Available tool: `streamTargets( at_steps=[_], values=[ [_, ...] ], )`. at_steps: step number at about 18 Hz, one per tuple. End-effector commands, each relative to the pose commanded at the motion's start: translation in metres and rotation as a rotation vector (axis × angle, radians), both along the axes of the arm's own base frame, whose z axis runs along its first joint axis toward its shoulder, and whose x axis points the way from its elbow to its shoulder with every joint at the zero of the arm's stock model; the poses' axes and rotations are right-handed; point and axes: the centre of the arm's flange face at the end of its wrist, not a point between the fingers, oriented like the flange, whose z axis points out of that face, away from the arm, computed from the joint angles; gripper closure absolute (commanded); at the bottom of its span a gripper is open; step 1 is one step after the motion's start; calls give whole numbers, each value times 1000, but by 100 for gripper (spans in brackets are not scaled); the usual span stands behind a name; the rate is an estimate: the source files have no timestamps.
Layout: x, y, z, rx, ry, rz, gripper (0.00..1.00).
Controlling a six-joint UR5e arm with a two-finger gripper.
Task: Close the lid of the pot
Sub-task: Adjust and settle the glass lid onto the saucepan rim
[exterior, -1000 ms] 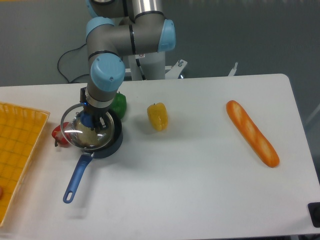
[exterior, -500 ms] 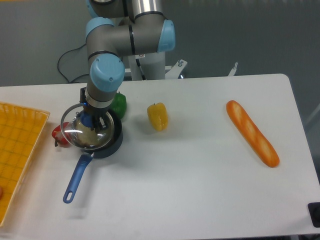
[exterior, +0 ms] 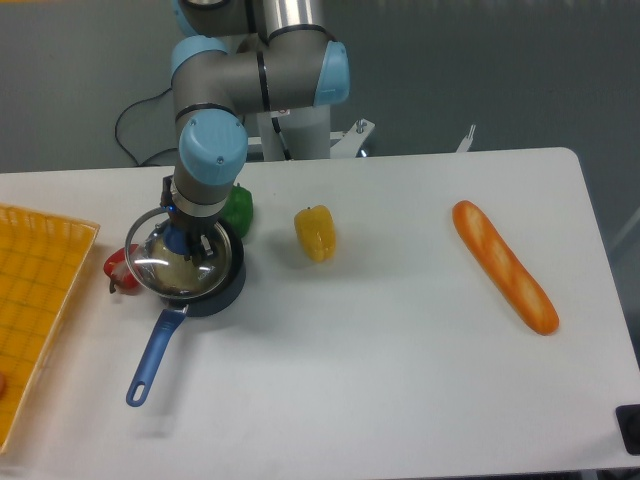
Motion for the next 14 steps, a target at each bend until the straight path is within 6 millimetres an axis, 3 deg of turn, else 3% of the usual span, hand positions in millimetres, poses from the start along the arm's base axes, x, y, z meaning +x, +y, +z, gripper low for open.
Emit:
streamTargets(
  at_steps=[14],
  values=[
    [1, 1, -1, 0, -1, 0, 34]
  ],
)
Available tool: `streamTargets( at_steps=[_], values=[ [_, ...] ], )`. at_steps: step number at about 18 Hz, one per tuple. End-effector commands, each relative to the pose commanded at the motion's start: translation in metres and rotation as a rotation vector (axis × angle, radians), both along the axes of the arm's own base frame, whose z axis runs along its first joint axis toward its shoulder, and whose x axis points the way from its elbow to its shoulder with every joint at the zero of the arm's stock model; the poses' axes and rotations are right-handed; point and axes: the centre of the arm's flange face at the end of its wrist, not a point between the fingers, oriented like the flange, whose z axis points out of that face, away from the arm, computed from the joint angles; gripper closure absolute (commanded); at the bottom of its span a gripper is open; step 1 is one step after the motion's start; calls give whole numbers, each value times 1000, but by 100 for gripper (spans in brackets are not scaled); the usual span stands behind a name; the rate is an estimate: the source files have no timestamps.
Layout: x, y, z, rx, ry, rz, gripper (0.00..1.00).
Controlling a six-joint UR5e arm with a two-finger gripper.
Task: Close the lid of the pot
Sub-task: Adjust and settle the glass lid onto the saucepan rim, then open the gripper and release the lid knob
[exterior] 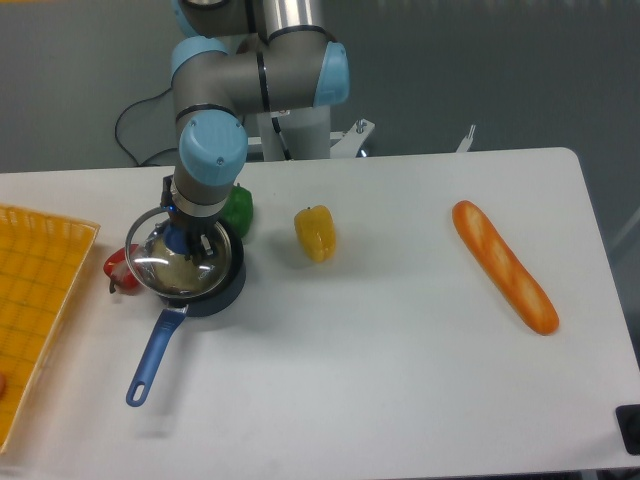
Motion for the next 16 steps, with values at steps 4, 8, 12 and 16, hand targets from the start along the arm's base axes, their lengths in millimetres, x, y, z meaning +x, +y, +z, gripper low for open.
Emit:
streamTargets(
  at_steps=[4, 8, 12, 16],
  values=[
    [0, 0, -2, -3, 0, -2, 32],
    [0, 0, -2, -3, 0, -2, 32],
    [0, 0, -1, -1, 1, -3, 32],
    [-2, 1, 0, 1, 2, -2, 21]
  ],
)
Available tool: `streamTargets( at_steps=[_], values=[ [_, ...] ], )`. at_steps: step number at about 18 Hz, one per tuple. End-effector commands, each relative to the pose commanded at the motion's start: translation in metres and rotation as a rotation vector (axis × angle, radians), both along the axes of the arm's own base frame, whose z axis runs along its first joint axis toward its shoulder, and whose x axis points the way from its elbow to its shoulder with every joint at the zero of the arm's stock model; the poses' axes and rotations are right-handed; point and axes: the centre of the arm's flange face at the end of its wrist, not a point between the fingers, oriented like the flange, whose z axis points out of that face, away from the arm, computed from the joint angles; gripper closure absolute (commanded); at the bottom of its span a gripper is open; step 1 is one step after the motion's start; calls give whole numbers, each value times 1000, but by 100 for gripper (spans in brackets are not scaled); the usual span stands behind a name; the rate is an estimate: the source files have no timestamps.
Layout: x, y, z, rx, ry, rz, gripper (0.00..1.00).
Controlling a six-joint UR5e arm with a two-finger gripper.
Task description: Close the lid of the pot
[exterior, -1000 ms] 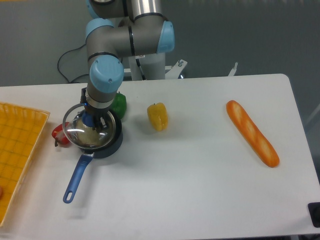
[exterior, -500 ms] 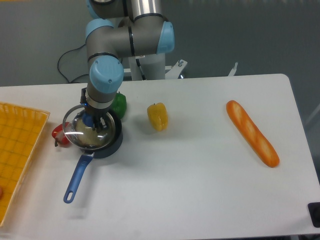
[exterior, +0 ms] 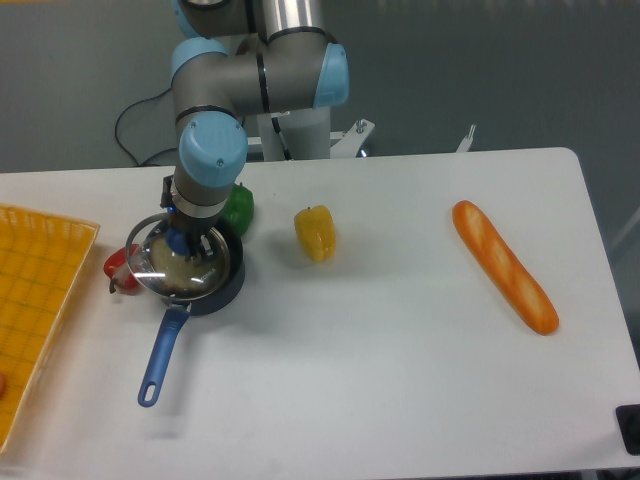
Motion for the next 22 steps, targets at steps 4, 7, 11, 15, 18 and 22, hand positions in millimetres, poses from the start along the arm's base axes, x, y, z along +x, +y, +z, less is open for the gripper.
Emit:
streamTargets(
  at_steps=[4, 7, 11, 15, 18, 22],
  values=[
    [-1, 0, 0, 1, -1, 2, 15],
    [-3, 2, 2, 5, 1, 3, 7],
    [-7, 4, 11, 17, 12, 8, 0],
    [-8, -4, 55, 81, 67, 25, 0],
    [-26, -16, 96, 114, 167, 55, 0],
    [-57, -41, 136, 99, 322, 102, 0]
  ],
)
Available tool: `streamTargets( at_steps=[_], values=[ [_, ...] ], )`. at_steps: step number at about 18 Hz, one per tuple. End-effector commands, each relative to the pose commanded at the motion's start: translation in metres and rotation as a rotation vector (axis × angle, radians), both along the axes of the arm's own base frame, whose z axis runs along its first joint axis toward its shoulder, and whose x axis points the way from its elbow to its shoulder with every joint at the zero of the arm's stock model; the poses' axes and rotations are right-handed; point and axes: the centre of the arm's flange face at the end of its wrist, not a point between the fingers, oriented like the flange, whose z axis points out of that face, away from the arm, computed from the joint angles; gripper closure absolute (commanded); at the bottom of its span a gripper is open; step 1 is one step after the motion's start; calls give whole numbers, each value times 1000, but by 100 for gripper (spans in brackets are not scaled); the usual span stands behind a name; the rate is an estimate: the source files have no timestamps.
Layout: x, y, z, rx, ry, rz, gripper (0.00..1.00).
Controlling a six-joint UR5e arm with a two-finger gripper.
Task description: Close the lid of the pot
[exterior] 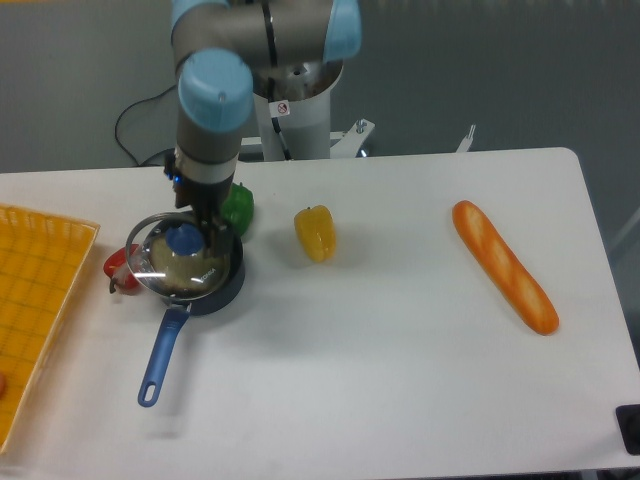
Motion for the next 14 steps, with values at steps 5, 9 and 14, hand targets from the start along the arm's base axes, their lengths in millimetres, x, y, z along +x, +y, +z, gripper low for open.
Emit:
streamTargets(
  at_steps=[5, 9, 14],
  values=[
    [-16, -14, 12, -57, 98, -3, 0],
    [-41, -38, 26, -123, 107, -156, 0],
    [-57, -43, 46, -63, 84, -184, 0]
  ],
)
